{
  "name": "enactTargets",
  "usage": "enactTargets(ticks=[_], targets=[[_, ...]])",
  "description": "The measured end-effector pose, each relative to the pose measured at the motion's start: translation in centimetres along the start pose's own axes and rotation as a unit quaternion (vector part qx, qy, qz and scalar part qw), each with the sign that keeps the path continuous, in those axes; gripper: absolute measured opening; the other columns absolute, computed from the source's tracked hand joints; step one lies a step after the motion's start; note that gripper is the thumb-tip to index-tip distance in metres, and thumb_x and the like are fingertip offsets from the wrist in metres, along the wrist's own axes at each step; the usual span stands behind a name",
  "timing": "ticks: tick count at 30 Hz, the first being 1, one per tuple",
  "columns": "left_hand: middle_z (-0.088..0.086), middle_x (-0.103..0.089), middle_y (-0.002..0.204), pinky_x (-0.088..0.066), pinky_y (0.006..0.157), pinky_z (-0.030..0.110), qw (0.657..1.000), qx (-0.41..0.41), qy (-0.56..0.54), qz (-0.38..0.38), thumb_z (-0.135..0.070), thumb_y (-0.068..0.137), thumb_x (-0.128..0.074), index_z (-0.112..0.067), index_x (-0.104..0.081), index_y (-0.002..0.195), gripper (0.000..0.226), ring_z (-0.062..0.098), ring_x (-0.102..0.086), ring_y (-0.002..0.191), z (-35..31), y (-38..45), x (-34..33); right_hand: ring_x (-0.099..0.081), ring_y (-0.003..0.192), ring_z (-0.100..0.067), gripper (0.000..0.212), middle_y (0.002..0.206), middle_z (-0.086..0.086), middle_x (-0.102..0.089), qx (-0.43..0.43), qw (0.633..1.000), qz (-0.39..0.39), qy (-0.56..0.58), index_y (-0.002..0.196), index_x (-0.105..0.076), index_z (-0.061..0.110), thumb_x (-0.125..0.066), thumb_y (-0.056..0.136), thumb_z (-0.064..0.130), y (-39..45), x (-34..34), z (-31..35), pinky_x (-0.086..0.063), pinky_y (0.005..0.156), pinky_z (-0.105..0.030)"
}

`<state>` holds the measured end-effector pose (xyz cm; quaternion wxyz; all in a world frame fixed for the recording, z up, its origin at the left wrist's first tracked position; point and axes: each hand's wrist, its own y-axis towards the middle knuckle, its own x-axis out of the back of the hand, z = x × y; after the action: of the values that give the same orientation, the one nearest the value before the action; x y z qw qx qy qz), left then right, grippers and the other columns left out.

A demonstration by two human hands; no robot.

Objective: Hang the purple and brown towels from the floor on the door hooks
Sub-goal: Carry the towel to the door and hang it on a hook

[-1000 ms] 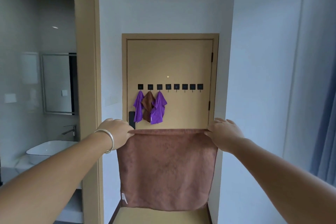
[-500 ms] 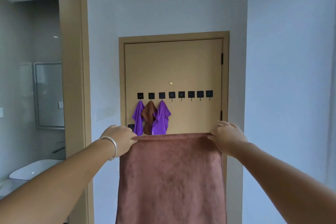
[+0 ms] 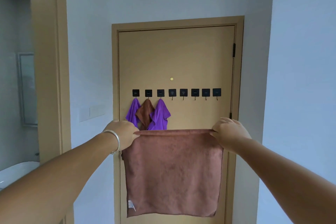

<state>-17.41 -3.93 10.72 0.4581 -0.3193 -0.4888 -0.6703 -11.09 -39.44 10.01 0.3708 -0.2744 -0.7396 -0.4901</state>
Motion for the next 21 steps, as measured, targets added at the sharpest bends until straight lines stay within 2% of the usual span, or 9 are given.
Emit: enactTargets(ticks=[3,8,14,18,21], targets=[[-0.006,-0.061,0.096,-0.041,0.085,0.033,1.000,-0.013,0.004,-0.006,-0.039,0.101,-0.027,-0.029,-0.061,0.090,0.038,0.017,-0.057,0.091,0.7,4.3,-2.5,-0.047,0.112,-0.012,0.032,0.106,0.009,-0.060,-0.006,1.000,0.006,0.000,0.103,-0.066,0.030,-0.037,0.102,0.042,3.0,-3.1,-0.3,-0.039,0.096,-0.031],[-0.007,-0.062,0.099,-0.034,0.083,0.031,0.999,-0.035,-0.006,-0.012,-0.039,0.102,-0.028,-0.029,-0.063,0.094,0.037,0.016,-0.055,0.097,2.5,11.9,-6.2,-0.047,0.116,-0.013,0.034,0.111,0.008,-0.060,-0.018,0.999,0.030,-0.016,0.109,-0.066,0.030,-0.036,0.102,0.043,9.0,-7.2,-0.3,-0.038,0.100,-0.032],[-0.006,-0.061,0.087,-0.042,0.087,0.033,0.998,-0.033,-0.047,-0.026,-0.036,0.102,-0.030,-0.025,-0.059,0.080,0.038,0.016,-0.056,0.085,6.2,20.6,-9.3,-0.048,0.112,-0.013,0.038,0.106,0.007,-0.060,-0.039,0.999,0.019,-0.006,0.105,-0.068,0.028,-0.034,0.101,0.045,18.2,-10.4,0.3,-0.039,0.098,-0.033],[-0.005,-0.063,0.091,-0.044,0.090,0.034,0.997,-0.044,-0.054,-0.020,-0.038,0.102,-0.031,-0.024,-0.065,0.093,0.037,0.016,-0.058,0.087,7.7,24.8,-11.8,-0.049,0.108,-0.013,0.038,0.102,0.007,-0.058,-0.049,0.998,0.025,-0.009,0.105,-0.068,0.027,-0.035,0.101,0.044,22.1,-13.1,1.0,-0.040,0.095,-0.032],[-0.005,-0.064,0.097,-0.047,0.089,0.034,0.997,-0.045,-0.056,-0.023,-0.038,0.102,-0.032,-0.024,-0.065,0.100,0.036,0.017,-0.059,0.091,8.3,27.4,-13.7,-0.048,0.110,-0.012,0.037,0.106,0.008,-0.058,-0.051,0.998,0.037,-0.011,0.108,-0.068,0.028,-0.036,0.101,0.045,24.3,-15.3,1.2,-0.040,0.096,-0.032]])
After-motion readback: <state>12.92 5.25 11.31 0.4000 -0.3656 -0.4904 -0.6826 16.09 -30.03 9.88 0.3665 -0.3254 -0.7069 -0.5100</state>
